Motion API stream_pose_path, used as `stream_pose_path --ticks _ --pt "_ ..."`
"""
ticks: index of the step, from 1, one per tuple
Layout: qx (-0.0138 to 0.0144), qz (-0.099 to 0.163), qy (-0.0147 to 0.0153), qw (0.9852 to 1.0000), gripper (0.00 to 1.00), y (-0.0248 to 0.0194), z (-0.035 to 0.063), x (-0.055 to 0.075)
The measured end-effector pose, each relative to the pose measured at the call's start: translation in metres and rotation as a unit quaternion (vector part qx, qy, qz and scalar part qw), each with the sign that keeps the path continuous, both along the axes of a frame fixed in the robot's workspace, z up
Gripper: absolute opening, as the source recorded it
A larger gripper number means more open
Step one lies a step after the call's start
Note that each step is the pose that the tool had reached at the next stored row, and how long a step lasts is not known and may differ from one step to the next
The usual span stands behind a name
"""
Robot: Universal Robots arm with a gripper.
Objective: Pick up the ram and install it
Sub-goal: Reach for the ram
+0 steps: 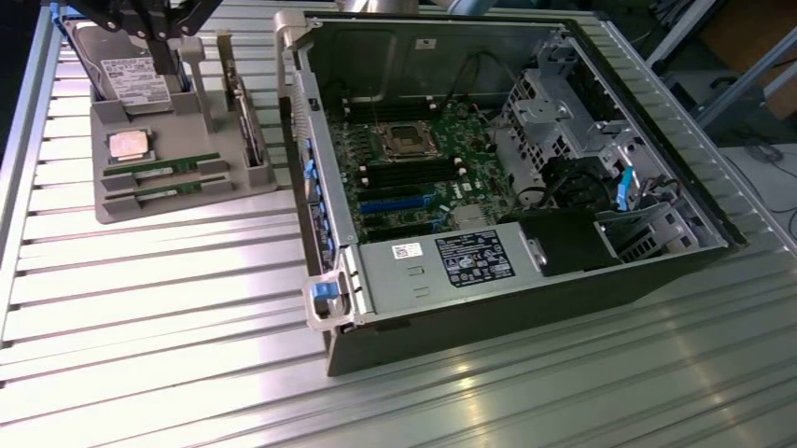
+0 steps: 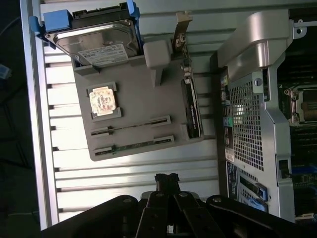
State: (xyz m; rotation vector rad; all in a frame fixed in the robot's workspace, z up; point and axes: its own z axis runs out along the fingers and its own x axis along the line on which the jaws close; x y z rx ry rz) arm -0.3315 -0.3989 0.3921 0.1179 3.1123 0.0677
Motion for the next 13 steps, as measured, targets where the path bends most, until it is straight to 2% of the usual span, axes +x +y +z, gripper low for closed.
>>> stream_pose_path --ticks 13 --pt "0.0000 0.000 0.0000 1.0000 0.11 0.0000 0.0000 -0.018"
